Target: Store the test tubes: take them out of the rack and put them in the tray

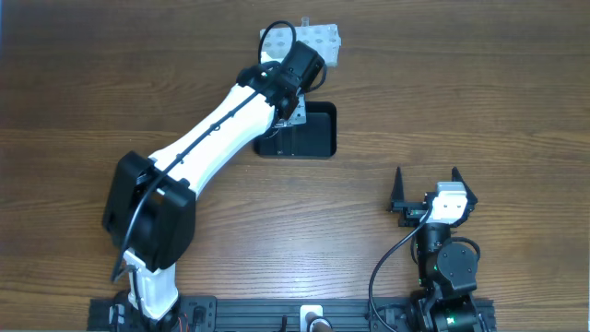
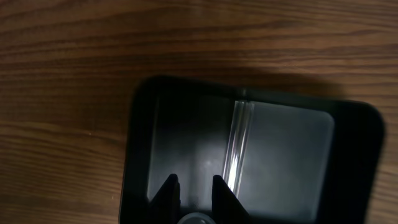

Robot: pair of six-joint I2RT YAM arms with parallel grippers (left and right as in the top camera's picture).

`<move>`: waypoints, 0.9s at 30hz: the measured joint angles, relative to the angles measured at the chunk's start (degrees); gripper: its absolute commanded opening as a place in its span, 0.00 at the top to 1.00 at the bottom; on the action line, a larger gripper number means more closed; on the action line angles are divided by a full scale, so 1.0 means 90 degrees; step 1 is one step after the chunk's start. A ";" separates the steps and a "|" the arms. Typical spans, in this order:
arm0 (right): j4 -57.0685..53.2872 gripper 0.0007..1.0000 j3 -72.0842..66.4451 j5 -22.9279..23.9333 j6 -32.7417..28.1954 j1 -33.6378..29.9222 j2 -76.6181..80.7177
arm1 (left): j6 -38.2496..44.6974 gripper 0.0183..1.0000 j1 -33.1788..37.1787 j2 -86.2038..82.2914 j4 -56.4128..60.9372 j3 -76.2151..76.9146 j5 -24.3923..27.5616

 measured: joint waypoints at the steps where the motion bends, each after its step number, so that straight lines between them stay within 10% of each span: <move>1: 0.0000 0.01 0.0000 0.0000 -0.0002 0.0000 0.0000 | 0.0000 0.98 0.0000 0.0044 0.0019 0.0000 -0.0036; 27: 0.0000 0.01 0.0000 0.0000 -0.0002 0.0000 0.0000 | 0.0000 0.86 0.0493 0.0738 0.0636 -0.0010 -0.0214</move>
